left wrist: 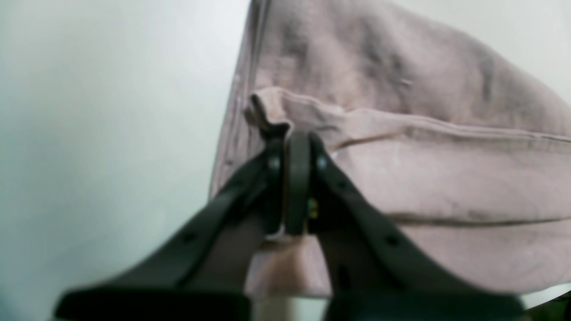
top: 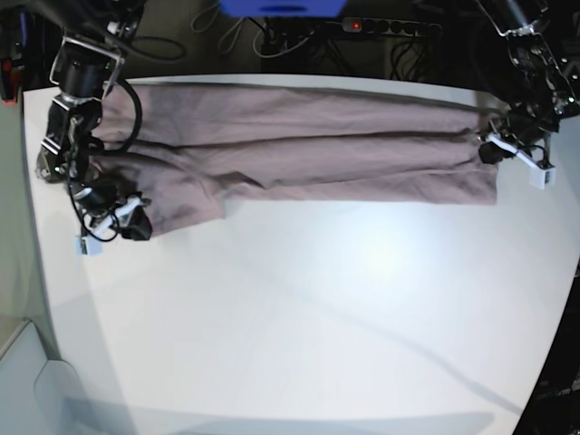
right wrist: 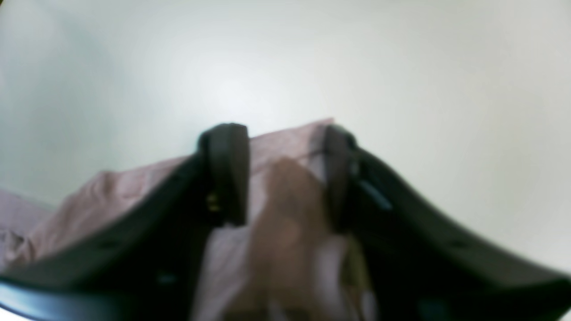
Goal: Layout the t-shirt on the table in an organized manner, then fold the t-shirt properly
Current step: 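Regrasp the folded strip end with the right gripper and straighten it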
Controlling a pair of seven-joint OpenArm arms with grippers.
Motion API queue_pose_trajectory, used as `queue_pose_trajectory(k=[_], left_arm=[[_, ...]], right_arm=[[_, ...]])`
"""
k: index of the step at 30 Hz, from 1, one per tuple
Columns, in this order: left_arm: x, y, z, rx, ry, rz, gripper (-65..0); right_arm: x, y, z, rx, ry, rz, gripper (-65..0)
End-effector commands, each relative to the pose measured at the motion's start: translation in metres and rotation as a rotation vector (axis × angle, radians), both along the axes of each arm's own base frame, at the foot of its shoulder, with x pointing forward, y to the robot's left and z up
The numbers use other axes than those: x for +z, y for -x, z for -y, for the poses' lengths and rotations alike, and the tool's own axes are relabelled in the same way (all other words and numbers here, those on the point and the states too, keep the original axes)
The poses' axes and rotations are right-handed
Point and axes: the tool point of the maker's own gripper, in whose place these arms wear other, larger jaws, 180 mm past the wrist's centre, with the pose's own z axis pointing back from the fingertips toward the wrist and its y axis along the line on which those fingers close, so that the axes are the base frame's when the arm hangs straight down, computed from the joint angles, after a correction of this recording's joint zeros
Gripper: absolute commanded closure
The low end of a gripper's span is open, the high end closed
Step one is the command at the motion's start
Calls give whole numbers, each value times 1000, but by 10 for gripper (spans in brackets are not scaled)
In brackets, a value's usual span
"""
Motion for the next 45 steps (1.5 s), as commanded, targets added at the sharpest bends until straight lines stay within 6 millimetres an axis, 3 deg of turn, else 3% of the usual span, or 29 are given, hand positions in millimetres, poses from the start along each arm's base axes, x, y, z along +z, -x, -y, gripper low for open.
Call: queue_pose_trajectory(k=[1,3,8,12,15,20,23,29,38,45], left_arm=[[9,-5,-7,0,-21,24,-3],[9,-5,-7,0,-21,24,-3],[9,-5,-7,0,-21,24,-3],[9,-5,-7,0,-21,24,-3],[9,-6,-7,0,-21,25,-3],[10,-6,-7,0,-20,27,-3],[10,-6,-7,0,-19,28,-3],[11,-7,-9,0,-21,30,-3],[12,-7,-9,0,-23,30,-3],[11,-6,-10,-1,-26,27,-3]], right_arm=[[-3,2,4,11,30,-30,-82],[-2,2,7,11,35,-31,0],[30,5,16,22,119,62,0],[76,13,9,52,211,187,0],[101,28,3,76,270,252,0],[118,70,-9,76,317,278,0],[118,96,-5,30,323,255,0],[96,135,12,-31,328,152,0],[93,154,41,-102,367,107,0],[57,169,44,-118,310,13,0]])
